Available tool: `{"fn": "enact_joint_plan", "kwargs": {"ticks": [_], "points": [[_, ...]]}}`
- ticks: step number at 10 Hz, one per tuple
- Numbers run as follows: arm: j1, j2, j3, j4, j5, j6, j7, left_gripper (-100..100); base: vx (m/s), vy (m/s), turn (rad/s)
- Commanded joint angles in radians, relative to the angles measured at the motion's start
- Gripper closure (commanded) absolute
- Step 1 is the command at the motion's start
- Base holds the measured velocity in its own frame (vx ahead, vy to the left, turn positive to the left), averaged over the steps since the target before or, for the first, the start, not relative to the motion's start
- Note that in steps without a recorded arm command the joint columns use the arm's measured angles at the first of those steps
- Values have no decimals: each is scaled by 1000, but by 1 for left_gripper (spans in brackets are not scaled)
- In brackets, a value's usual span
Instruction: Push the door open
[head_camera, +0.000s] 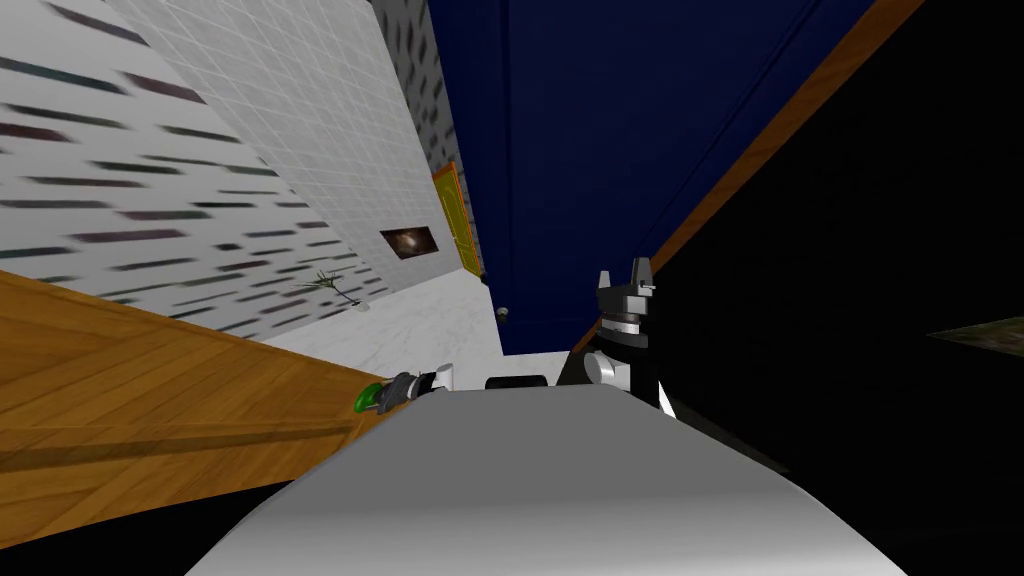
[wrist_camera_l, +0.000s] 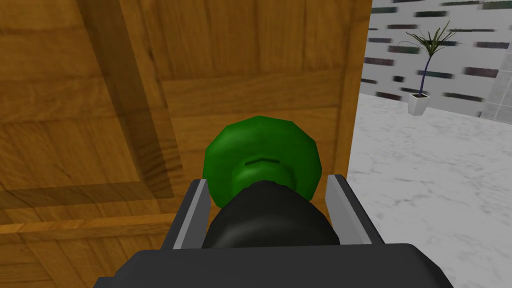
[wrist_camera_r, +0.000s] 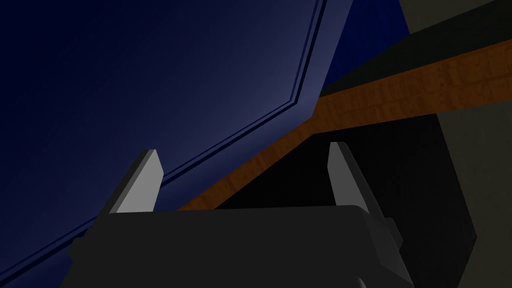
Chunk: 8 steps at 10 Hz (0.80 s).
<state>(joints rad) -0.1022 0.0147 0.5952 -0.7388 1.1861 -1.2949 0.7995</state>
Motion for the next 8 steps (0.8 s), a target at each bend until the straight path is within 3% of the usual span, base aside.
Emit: {"fn": "enact_joint_plan", "kwargs": {"ticks": [1, 3, 4, 5, 6, 8], "points": [[-9, 2, 25, 3, 20, -32, -3, 100, 25, 184, -102], [-12, -18, 51, 6, 45, -57, -8, 100, 25, 187, -78], [-14, -40, 67, 8, 60, -72, -12, 100, 50, 165, -70], [-14, -28, 57, 10, 51, -60, -11, 100, 12, 76, -15], [-15, -2, 79, 12, 74, -87, -14, 100, -2, 117, -51], [-15, 10, 94, 12, 90, -102, -16, 100, 6, 179, -43]]}}
